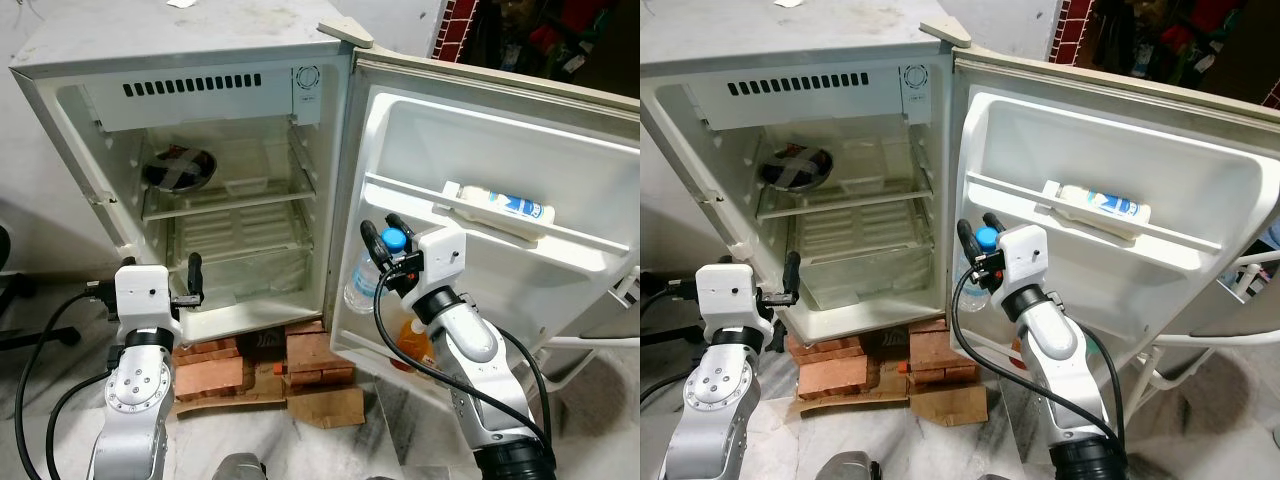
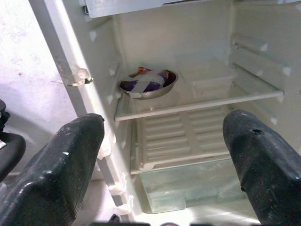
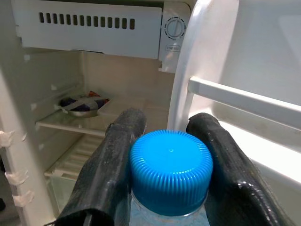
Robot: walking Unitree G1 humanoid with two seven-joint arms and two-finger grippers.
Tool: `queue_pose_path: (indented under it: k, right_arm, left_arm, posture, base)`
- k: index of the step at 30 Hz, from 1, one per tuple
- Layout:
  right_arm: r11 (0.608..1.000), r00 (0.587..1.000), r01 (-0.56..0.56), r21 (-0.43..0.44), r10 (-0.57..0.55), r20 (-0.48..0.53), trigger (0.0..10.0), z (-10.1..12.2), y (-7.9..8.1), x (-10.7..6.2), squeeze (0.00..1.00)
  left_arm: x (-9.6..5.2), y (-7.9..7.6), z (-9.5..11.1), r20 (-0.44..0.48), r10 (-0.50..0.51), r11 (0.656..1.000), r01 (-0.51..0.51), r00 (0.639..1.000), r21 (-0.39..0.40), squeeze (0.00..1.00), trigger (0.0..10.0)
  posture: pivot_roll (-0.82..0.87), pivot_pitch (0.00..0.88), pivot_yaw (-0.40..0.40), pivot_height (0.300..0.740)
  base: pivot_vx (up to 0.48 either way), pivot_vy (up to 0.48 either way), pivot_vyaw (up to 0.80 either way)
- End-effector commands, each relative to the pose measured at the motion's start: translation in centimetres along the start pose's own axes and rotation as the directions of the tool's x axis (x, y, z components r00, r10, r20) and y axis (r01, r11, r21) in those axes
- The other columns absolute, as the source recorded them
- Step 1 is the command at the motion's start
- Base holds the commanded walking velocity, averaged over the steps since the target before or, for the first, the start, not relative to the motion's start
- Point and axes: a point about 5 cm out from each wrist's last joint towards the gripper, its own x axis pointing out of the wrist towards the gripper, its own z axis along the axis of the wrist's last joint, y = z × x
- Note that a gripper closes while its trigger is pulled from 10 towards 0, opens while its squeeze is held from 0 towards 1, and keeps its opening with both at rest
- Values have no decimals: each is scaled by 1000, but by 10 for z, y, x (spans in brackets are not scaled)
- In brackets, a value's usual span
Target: Restocking fridge
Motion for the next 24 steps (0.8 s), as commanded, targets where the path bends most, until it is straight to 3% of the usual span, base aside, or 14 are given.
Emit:
queue_pose_path:
  k: [1, 9, 24]
  right_arm:
    - [1000, 1000, 1, -11, 0, 30, 10000, 8, -1, 1, 0]
    - [1000, 999, 2, -9, -1, 34, 10000, 8, 0, 1, 0]
    - [999, 999, -13, -38, 15, 51, 10000, 13, 3, 7, 0]
  left_arm:
    - [0, 2, 4, 10, 6, 1000, -6, 1000, 9, 0, 10000]
    - [1, 1, 6, 12, 1, 1000, -1, 1000, 12, 0, 10000]
    - [8, 2, 12, 32, 0, 1000, -1, 999, 20, 0, 10000]
  posture:
    - [113, 37, -29, 691]
    - [114, 44, -26, 642]
    - [117, 63, -17, 642]
  base:
    - [0, 0, 0]
    - [0, 0, 0]
    - [0, 0, 0]
